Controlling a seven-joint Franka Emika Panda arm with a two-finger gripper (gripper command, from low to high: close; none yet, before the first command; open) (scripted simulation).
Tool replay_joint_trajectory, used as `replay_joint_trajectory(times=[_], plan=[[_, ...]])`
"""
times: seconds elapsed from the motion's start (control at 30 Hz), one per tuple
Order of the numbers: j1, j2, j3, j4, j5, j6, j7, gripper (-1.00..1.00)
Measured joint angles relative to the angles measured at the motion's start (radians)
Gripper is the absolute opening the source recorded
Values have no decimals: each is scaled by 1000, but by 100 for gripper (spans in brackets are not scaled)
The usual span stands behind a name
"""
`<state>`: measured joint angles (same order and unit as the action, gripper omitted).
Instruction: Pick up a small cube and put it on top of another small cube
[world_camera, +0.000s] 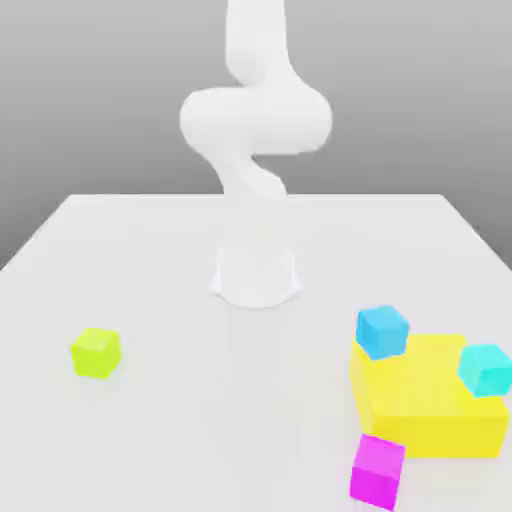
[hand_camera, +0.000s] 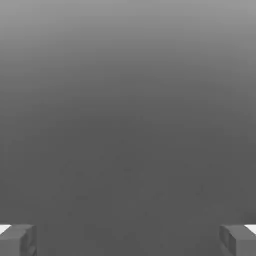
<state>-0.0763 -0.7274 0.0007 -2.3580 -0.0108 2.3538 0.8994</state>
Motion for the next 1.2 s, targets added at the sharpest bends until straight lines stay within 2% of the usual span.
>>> replay_joint_trajectory(times=[0.4,0.63,0.73,0.83,1.0,1.03,1.2], plan=[[-363,360,-34,-285,-47,265,486,0],[-529,566,-102,-448,-55,417,749,0],[-581,654,-144,-518,-28,484,841,0],[-606,756,-140,-528,33,566,835,0],[-679,937,-43,-501,113,714,782,0],[-693,962,-28,-497,116,736,779,-100],[-694,962,-28,-497,114,738,780,-100]])
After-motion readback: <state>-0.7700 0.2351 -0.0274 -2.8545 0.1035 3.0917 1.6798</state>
